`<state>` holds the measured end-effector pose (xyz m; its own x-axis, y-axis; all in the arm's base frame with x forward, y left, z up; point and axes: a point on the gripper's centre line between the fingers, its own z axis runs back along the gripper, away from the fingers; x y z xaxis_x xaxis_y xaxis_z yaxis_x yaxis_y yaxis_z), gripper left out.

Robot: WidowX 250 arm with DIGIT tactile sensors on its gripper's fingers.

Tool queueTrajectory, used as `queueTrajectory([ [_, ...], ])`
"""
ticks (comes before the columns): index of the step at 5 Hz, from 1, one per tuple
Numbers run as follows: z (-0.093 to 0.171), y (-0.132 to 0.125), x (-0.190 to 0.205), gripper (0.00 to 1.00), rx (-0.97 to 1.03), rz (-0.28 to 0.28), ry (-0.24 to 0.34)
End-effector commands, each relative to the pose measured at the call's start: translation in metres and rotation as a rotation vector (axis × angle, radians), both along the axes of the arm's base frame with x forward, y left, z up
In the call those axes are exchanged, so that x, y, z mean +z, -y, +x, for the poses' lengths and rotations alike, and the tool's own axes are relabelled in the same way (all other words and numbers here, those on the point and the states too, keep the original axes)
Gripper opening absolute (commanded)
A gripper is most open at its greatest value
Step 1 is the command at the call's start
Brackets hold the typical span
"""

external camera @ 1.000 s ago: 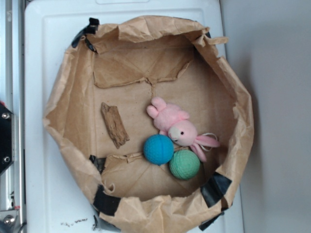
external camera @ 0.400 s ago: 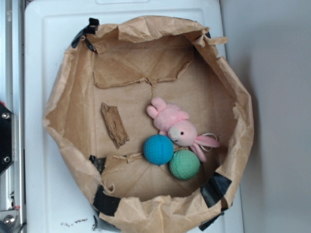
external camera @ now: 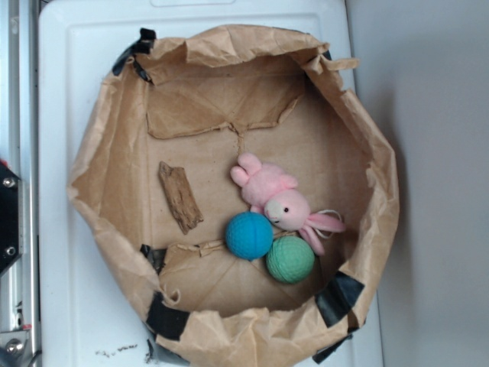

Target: Grab the pink bunny.

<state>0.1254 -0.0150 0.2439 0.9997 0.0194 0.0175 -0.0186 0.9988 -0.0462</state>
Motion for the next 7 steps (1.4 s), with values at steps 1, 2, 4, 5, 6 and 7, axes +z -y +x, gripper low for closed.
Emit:
queueTrajectory([
  [1,0.003,-0.001,0.009,1.00,0.007,-0.002,0.034],
  [2,0.003,-0.001,0.009,1.00,0.007,-0.002,0.034],
  [4,0.003,-0.001,0.009,1.00,0.007,-0.002,0.034],
  [5,-0.010,0.006,0.007,1.00,0.033,-0.015,0.024],
  [6,0.041,0.004,-0.006,1.00,0.086,-0.023,0.007],
  [7,0.090,0.002,-0.025,1.00,0.113,-0.045,-0.019],
])
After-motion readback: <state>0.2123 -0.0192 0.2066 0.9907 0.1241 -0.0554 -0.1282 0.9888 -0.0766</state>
